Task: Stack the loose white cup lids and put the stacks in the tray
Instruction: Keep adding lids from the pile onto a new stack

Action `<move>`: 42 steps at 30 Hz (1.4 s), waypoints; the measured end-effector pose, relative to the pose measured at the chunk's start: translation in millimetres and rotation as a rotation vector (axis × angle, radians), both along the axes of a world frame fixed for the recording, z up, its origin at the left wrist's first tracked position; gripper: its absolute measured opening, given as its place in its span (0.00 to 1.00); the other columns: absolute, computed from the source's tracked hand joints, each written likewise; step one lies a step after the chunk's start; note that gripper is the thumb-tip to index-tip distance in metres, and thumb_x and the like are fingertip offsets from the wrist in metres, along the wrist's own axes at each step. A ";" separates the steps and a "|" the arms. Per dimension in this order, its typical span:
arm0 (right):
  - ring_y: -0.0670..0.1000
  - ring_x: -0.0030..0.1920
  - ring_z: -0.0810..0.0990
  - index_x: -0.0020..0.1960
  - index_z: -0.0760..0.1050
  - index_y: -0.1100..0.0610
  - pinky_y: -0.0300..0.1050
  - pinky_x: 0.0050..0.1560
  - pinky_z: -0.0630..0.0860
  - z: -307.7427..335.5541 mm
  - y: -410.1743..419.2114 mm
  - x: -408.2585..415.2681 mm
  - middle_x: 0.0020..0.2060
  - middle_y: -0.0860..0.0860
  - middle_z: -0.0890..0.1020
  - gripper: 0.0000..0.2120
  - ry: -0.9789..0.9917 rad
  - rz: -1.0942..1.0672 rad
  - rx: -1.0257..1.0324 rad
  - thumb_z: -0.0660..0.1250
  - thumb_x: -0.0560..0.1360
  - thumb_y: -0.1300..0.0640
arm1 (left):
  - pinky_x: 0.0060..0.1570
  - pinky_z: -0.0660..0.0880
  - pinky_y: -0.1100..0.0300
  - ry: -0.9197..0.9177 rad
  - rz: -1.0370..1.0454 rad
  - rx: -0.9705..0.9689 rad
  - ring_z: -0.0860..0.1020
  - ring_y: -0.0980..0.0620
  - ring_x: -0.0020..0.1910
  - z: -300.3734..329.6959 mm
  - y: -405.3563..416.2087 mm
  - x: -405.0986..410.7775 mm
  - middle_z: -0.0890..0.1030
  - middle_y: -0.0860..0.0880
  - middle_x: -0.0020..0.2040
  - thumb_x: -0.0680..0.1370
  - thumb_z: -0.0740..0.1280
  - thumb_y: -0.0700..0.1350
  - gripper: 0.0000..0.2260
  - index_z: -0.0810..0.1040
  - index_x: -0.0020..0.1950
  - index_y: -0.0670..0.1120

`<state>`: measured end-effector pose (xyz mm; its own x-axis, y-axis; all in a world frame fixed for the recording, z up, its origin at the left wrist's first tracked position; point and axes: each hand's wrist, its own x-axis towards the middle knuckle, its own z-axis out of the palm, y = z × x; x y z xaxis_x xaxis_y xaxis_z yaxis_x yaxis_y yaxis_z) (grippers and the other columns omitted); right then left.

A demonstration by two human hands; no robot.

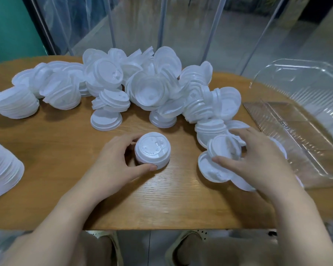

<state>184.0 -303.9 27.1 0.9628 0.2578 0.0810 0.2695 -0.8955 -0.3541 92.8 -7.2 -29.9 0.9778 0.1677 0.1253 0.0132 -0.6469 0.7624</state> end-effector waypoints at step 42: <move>0.49 0.61 0.76 0.65 0.77 0.53 0.52 0.63 0.75 -32.0 55.5 27.2 0.58 0.45 0.76 0.27 -0.291 0.062 0.484 0.73 0.73 0.38 | 0.67 0.64 0.60 0.017 -0.073 0.022 0.64 0.72 0.63 -1.3 -14.4 9.8 0.69 0.80 0.59 0.64 0.80 0.63 0.37 0.70 0.71 0.66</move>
